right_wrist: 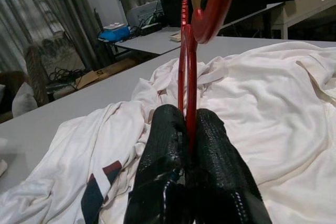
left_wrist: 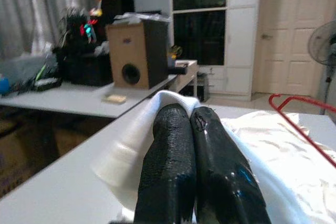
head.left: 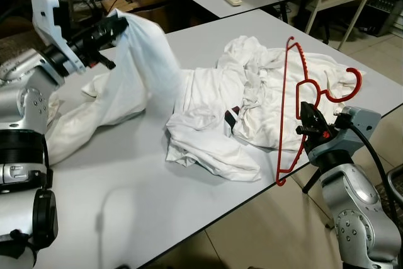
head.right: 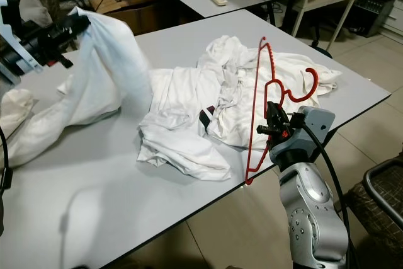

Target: Hang hanger

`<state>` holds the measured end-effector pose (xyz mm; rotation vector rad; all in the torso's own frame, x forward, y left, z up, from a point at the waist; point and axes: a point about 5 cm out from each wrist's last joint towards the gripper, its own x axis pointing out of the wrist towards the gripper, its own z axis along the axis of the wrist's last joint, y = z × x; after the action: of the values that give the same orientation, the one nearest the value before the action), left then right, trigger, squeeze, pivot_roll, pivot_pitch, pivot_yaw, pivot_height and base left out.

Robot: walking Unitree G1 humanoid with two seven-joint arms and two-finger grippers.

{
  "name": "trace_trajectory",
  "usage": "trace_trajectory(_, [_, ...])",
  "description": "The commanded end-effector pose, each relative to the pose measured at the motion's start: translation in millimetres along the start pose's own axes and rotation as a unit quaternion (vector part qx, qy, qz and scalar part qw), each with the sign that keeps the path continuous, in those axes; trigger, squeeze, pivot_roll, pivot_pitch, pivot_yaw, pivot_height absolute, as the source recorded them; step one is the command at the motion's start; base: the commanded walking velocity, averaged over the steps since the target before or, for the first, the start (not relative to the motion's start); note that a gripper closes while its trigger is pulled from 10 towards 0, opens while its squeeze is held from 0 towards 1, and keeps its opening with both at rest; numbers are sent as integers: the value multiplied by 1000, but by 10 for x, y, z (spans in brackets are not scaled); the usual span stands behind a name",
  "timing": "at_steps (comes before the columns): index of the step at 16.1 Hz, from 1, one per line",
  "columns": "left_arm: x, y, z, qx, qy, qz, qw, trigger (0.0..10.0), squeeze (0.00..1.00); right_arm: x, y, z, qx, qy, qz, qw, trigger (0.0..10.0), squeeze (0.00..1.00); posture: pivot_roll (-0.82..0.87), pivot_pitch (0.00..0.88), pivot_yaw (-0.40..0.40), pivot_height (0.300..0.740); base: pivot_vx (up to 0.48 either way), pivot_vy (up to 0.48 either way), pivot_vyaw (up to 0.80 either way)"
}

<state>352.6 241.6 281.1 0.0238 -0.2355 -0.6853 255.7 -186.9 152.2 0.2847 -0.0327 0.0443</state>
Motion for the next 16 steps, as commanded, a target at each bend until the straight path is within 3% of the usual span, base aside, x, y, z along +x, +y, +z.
trace_trajectory(1, [28,-14,112,13,-11,-12,1000,0,0,22,3,10,-1,-6,-1,1000,10000,0,-141,0,44,740,0,0,0])
trace_trajectory(3, [17,-34,100,11,-7,-21,1000,0,0,28,5,8,-1,-6,-1,1000,10000,0,-140,0,45,740,0,0,0])
trace_trajectory(6, [11,-89,-86,34,59,-38,997,0,0,32,13,5,-1,-7,0,1000,10000,0,-141,0,48,740,0,0,0])
trace_trajectory(7, [62,-139,-39,24,32,-50,998,0,0,33,11,8,-1,-7,-1,1000,10000,0,-141,0,48,740,0,0,0])
trace_trajectory(8, [129,-195,99,-19,-37,-61,997,0,0,32,8,12,-2,-8,-2,1000,10000,0,-141,0,48,740,0,0,0])
trace_trajectory(9, [179,-203,406,-151,-208,-48,965,0,0,23,-2,12,0,-10,-5,1000,10000,0,-144,0,58,740,0,0,0])
trace_trajectory(10, [200,-207,319,-168,-200,-28,965,0,0,16,-4,3,1,-9,-7,1000,10000,0,-144,0,58,740,0,0,0])
trace_trajectory(11, [223,-276,-78,-71,-37,-22,997,0,0,13,5,-9,1,-9,-7,1000,10000,0,-144,0,58,740,0,0,0])
trace_trajectory(12, [174,-341,-412,19,90,-39,995,0,0,12,10,-13,1,-8,-6,1000,10000,0,-144,0,58,740,0,0,0])
trace_trajectory(13, [144,-370,-504,33,117,-52,991,0,0,13,9,-13,1,-8,-6,1000,10000,0,-144,0,58,740,0,0,0])
trace_trajectory(15, [108,-373,-534,-4,104,-35,994,0,0,2,-11,2,-1,-10,-9,1000,10000,0,-151,0,64,740,0,0,0])
trace_trajectory(16, [101,-376,-531,0,110,-36,993,0,0,0,-9,-1,-1,-9,-8,1000,10000,0,-151,0,62,740,0,0,0])
